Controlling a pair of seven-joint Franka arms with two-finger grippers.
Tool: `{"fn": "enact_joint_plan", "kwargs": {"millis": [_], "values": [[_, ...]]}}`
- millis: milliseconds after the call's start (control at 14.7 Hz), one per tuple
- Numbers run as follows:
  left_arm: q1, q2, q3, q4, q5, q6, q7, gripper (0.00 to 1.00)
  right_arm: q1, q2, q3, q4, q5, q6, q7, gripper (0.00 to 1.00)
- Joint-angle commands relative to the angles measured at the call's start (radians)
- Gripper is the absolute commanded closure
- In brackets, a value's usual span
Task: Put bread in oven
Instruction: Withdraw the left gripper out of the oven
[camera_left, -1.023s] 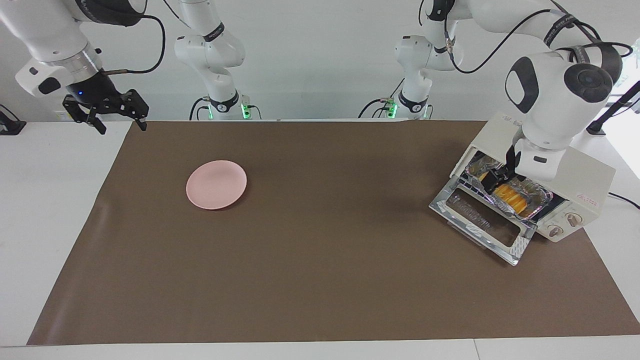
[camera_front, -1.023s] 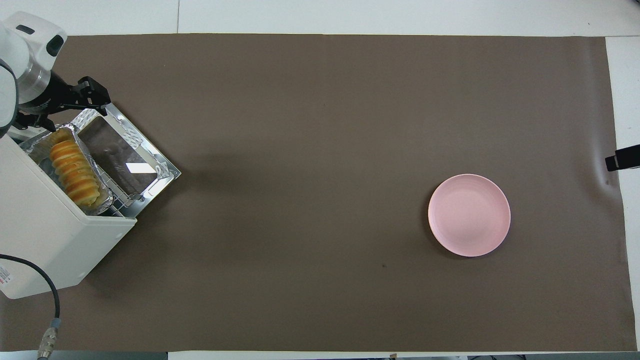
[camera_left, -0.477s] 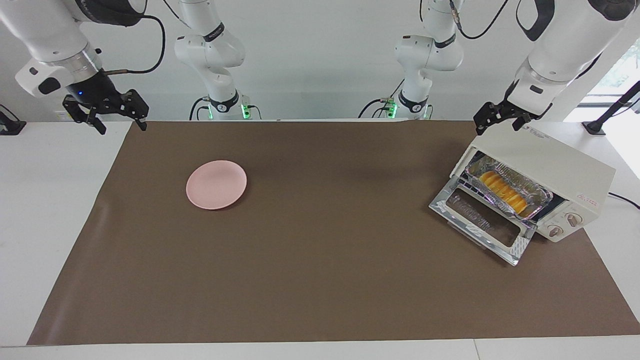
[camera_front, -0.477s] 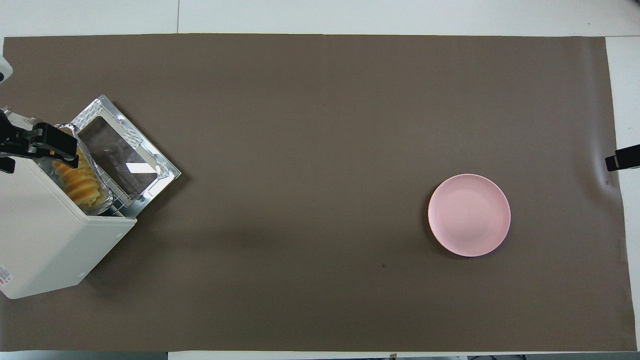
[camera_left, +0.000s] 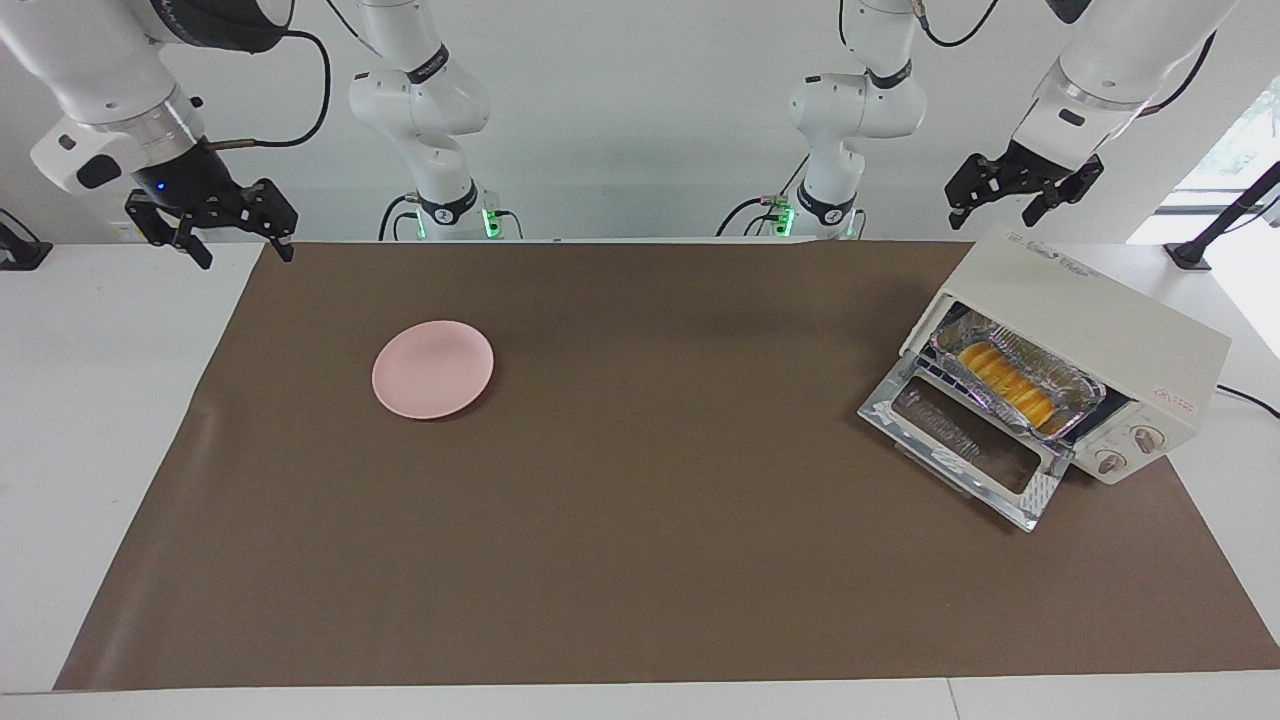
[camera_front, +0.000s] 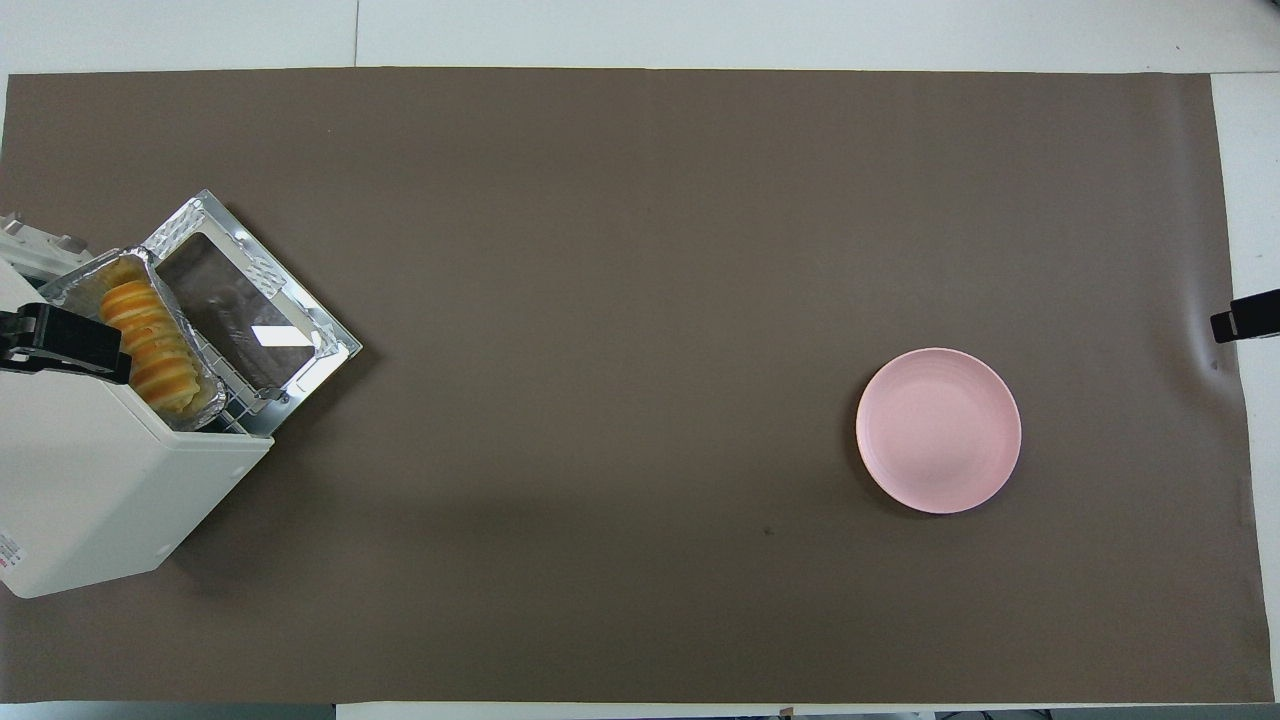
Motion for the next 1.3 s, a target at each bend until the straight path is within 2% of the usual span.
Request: {"fn": "enact_joint_plan", "kwargs": {"millis": [0,477,750,1227], "values": [[0.022,0.008,-0.034,-0.01,-0.021,-0.008,0.008,0.0,-0.002,-0.016,0.003,-0.015,-0.014,-0.009,-0.014,0.0],[0.035,-0.004,-0.04,-0.029,-0.019,0.001,0.003,0.0,-0.002,-0.016,0.003,-0.015,-0.014,-0.009,-0.016,0.0],[0.029,-0.029,-0.043,-0.117,-0.019,0.087,0.008,0.0,-0.002,-0.016,0.003,-0.015,-0.014,-0.007,-0.014,0.0],[0.036,-0.004,-0.043,-0.128,-0.022,0.095,0.006,0.0,-0.002,-0.016,0.003,-0.015,-0.014,-0.009,-0.014,0.0]]}}
